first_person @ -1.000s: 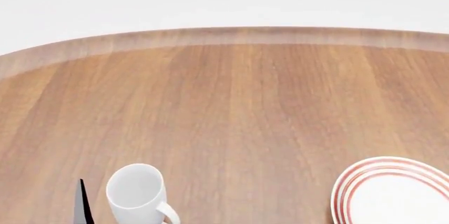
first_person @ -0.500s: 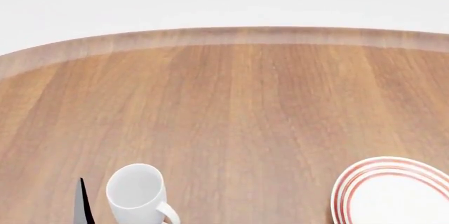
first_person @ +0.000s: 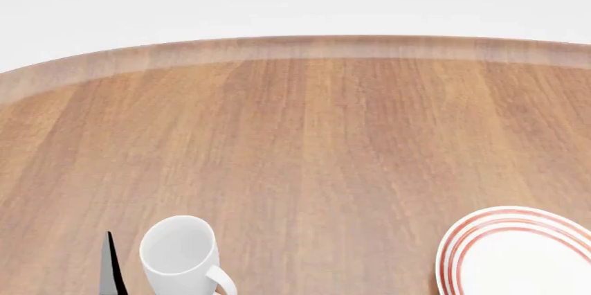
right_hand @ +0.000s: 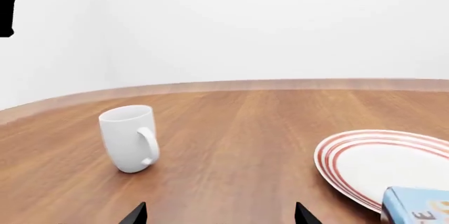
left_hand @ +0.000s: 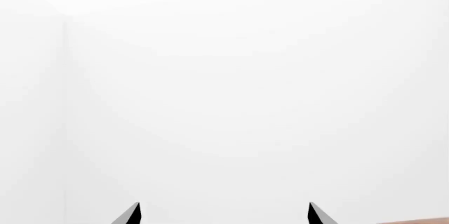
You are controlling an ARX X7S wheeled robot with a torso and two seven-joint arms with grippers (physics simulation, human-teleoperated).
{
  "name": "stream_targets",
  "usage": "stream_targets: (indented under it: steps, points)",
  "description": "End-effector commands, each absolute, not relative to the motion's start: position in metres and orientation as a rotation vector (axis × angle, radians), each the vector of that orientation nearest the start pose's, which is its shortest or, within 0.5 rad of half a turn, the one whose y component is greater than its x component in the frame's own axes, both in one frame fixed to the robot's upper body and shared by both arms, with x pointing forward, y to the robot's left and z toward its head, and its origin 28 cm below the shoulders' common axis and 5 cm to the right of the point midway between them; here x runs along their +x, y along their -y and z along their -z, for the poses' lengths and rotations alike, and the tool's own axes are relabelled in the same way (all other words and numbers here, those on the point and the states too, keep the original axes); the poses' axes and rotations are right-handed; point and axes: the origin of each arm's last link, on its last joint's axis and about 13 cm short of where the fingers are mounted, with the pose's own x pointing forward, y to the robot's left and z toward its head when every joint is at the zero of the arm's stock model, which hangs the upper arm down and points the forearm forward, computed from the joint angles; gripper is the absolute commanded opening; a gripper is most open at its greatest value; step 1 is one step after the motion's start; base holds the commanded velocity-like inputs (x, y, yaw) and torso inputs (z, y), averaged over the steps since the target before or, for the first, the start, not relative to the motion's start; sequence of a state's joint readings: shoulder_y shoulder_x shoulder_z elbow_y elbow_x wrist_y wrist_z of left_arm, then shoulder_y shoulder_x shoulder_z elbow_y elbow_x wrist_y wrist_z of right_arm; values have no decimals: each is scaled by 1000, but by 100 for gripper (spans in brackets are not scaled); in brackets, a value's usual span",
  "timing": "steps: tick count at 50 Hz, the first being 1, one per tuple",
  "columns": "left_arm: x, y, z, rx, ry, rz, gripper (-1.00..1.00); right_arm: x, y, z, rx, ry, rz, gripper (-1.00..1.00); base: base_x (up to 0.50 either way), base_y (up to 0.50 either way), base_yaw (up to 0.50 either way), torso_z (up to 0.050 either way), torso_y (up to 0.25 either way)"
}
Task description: Pick up the red mug and put it on the plate
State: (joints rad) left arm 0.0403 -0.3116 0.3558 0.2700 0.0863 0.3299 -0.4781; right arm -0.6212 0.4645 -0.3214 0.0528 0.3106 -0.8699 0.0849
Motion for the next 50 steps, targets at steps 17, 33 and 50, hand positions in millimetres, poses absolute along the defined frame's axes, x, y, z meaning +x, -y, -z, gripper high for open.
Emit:
stream_targets:
  steps: [17, 33, 50]
  points:
    - [190, -192, -72, 141, 553, -20, 100, 16, 151, 38, 112, 52, -268, 100, 0, 0, 0, 0, 0]
    - [187, -194, -72, 138, 555, -23, 100, 8, 147, 36, 106, 18, -277, 100, 0, 0, 0, 0, 0]
    - [184, -194, -73, 138, 559, -21, 100, 2, 149, 41, 113, -1, -269, 100, 0, 0, 0, 0, 0]
